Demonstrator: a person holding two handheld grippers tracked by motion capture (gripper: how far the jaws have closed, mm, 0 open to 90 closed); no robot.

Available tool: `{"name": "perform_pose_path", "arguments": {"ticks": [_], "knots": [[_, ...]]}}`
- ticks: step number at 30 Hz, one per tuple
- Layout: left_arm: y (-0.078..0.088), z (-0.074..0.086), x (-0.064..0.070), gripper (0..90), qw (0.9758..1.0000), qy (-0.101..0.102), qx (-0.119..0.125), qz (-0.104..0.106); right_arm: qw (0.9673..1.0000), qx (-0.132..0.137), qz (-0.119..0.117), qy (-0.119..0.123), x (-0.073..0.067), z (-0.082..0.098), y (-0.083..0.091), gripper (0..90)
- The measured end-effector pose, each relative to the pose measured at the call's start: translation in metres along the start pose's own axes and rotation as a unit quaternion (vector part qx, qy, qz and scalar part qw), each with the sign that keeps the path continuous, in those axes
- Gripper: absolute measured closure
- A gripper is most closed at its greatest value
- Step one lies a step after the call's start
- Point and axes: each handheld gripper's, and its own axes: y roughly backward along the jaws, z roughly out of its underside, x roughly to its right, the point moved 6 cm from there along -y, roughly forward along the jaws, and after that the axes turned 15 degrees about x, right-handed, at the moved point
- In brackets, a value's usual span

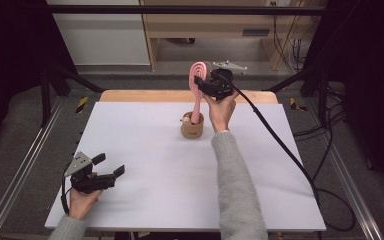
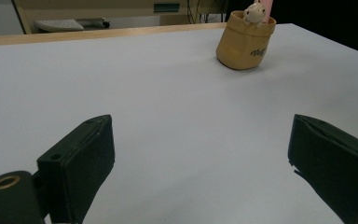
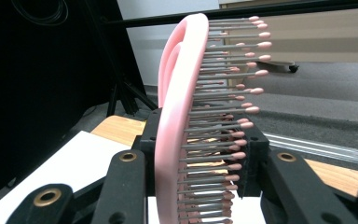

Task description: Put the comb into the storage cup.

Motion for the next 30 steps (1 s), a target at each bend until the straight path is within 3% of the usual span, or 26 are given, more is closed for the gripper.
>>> {"name": "perform_pose_path", "arguments": {"ticks": [14, 30], "knots": [[0.000, 0.000, 0.000, 7.1, 1.0000, -0.001, -0.001, -0.001, 0.9997, -0.021, 0.012, -0.002, 0.000, 0.021, -0.005, 63.7], [0.000, 0.000, 0.001, 7.1, 1.0000, -0.004, -0.004, 0.000, 0.9989, -0.029, 0.029, -0.023, 0.014, 0.041, -0.001, 63.6]]}}
